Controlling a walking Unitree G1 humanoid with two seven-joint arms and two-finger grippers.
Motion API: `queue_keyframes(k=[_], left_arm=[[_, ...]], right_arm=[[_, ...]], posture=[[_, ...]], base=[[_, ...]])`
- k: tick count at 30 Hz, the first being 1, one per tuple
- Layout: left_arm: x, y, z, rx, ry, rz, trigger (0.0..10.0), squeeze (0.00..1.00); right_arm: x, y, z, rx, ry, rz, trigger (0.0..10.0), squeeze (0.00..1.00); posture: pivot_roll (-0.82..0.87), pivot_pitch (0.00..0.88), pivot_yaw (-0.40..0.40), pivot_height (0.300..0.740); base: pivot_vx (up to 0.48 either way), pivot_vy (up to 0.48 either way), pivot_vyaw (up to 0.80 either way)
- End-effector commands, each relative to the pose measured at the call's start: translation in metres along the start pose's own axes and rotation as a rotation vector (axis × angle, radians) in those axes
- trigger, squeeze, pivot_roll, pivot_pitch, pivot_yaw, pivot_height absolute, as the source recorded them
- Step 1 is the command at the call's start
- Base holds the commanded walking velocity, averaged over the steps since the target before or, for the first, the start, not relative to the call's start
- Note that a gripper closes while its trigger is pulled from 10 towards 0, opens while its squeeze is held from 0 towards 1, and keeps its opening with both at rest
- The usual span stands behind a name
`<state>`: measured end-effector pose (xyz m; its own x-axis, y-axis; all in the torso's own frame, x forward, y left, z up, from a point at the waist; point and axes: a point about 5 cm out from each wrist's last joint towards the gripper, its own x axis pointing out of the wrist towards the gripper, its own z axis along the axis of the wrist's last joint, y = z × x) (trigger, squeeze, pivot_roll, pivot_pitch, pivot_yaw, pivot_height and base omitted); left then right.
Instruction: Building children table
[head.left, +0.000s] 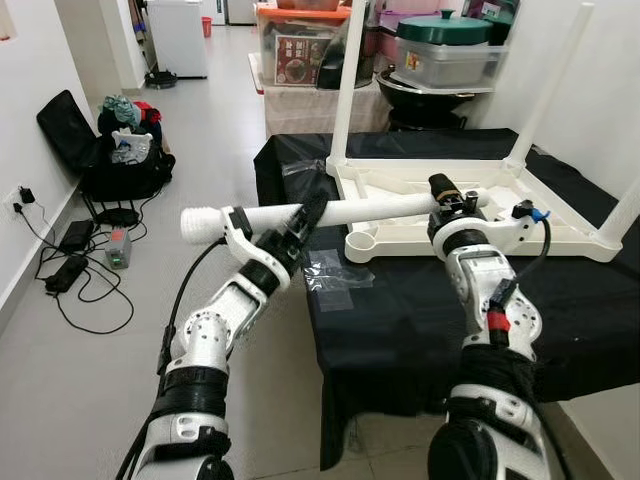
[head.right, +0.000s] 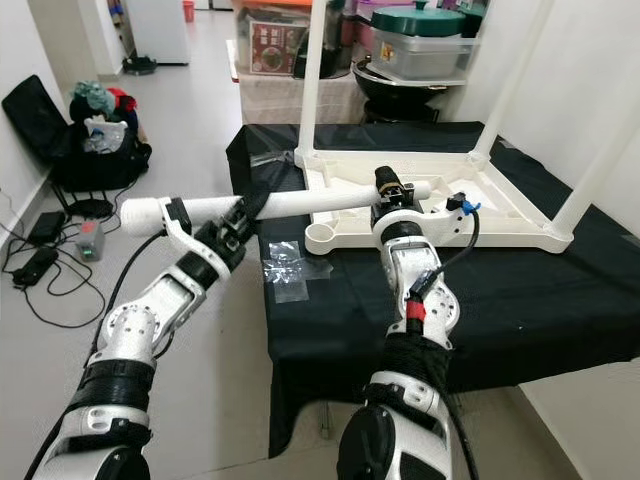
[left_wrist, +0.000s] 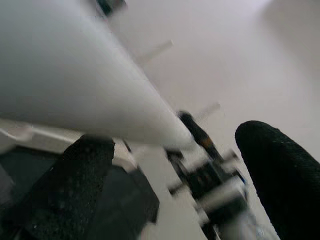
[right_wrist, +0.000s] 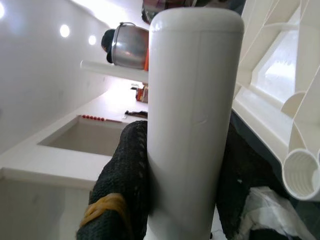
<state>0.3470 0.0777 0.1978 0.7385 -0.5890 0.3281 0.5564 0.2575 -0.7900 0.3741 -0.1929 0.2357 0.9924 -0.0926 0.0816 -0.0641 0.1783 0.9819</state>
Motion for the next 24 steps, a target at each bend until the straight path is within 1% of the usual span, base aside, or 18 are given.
queue_keyframes(k=[1,2,5,6,7,8,9,10,11,12,13,16,18,19,20,21,23,24], left_arm=[[0.003,-0.014,0.003,0.022,0.008,-0.085,10.0,0.03],[-0.002,-0.017,-0.003,0.044,0.069,-0.127,10.0,0.0],[-0.002,-0.017,-0.003,0.044,0.069,-0.127,10.0,0.0],[-0.008,-0.02,-0.008,0.083,0.135,-0.169,10.0,0.0],[-0.008,-0.02,-0.008,0.083,0.135,-0.169,10.0,0.0],[-0.017,-0.024,-0.014,0.122,0.205,-0.22,10.0,0.0],[-0.017,-0.024,-0.014,0.122,0.205,-0.22,10.0,0.0],[-0.025,-0.026,-0.019,0.147,0.265,-0.256,10.0,0.0],[-0.025,-0.026,-0.019,0.147,0.265,-0.256,10.0,0.0],[-0.031,-0.028,-0.024,0.176,0.313,-0.278,10.0,0.0],[-0.031,-0.028,-0.024,0.176,0.313,-0.278,10.0,0.0],[-0.043,-0.027,-0.024,0.291,0.365,-0.279,10.0,0.0],[-0.047,-0.024,-0.019,0.46,0.382,-0.238,10.0,0.0],[-0.047,-0.024,-0.019,0.46,0.382,-0.238,10.0,0.0],[-0.045,-0.019,-0.016,0.561,0.37,-0.178,10.0,0.0],[-0.044,-0.015,-0.013,0.627,0.36,-0.138,10.0,0.0],[-0.044,-0.015,-0.013,0.627,0.36,-0.138,10.0,0.0],[-0.042,-0.011,-0.007,0.71,0.333,-0.072,10.0,0.0]], right_arm=[[0.0,-0.01,0.004,-0.008,-0.025,-0.055,0.0,0.0],[0.004,-0.009,0.02,-0.007,-0.091,-0.076,0.0,0.0],[0.004,-0.009,0.02,-0.007,-0.091,-0.076,0.0,0.0],[0.008,-0.007,0.038,-0.006,-0.165,-0.1,0.0,0.0],[0.008,-0.007,0.038,-0.006,-0.165,-0.1,0.0,0.0],[0.01,-0.003,0.06,-0.009,-0.248,-0.126,0.0,0.0],[0.01,-0.003,0.06,-0.009,-0.248,-0.126,0.0,0.0],[0.011,0.0,0.079,-0.009,-0.317,-0.146,0.0,0.0],[0.011,0.0,0.079,-0.009,-0.317,-0.146,0.0,0.0],[0.011,0.003,0.095,-0.009,-0.374,-0.162,0.0,0.0],[0.011,0.003,0.095,-0.009,-0.374,-0.162,0.0,0.0],[0.005,0.013,0.132,-0.033,-0.497,-0.175,0.0,0.0],[0.005,0.029,0.14,-0.154,-0.497,-0.104,0.0,0.0],[0.005,0.029,0.14,-0.154,-0.497,-0.104,0.0,0.0],[0.005,0.041,0.139,-0.298,-0.484,-0.04,0.0,0.0],[0.005,0.049,0.137,-0.397,-0.471,0.003,0.0,0.0],[0.005,0.049,0.137,-0.397,-0.471,0.003,0.0,0.0],[0.006,0.057,0.13,-0.541,-0.442,0.06,0.0,0.0]], posture=[[0.04,0.0,-0.074,0.74],[0.04,0.0,-0.074,0.74],[0.04,0.0,-0.074,0.74],[0.05,0.0,-0.076,0.74],[0.05,0.0,-0.076,0.74],[0.04,0.0,-0.073,0.74],[0.04,0.0,-0.073,0.74],[0.05,0.0,-0.074,0.74],[0.05,0.0,-0.074,0.74],[0.05,0.0,-0.074,0.74],[0.05,0.0,-0.074,0.74],[0.05,0.0,-0.077,0.74],[0.05,0.0,-0.078,0.74],[0.05,0.0,-0.078,0.74],[0.06,0.0,-0.08,0.74],[0.06,0.0,-0.08,0.74],[0.06,0.0,-0.08,0.74],[0.06,0.0,-0.08,0.74]], base=[[0.0,0.0,0.0],[0.0,0.0,0.0],[0.0,0.0,0.0],[0.0,0.0,0.0],[0.0,0.0,0.0],[0.0,0.0,0.0],[0.0,0.0,0.0],[0.0,0.0,0.0],[0.0,0.0,0.0],[0.0,0.0,0.0],[0.0,0.0,0.0],[0.0,0.0,0.0],[0.0,0.0,0.0],[0.0,0.0,0.0],[0.0,0.0,0.0],[0.0,0.0,0.0],[0.0,0.0,0.0],[0.0,0.0,0.0]])
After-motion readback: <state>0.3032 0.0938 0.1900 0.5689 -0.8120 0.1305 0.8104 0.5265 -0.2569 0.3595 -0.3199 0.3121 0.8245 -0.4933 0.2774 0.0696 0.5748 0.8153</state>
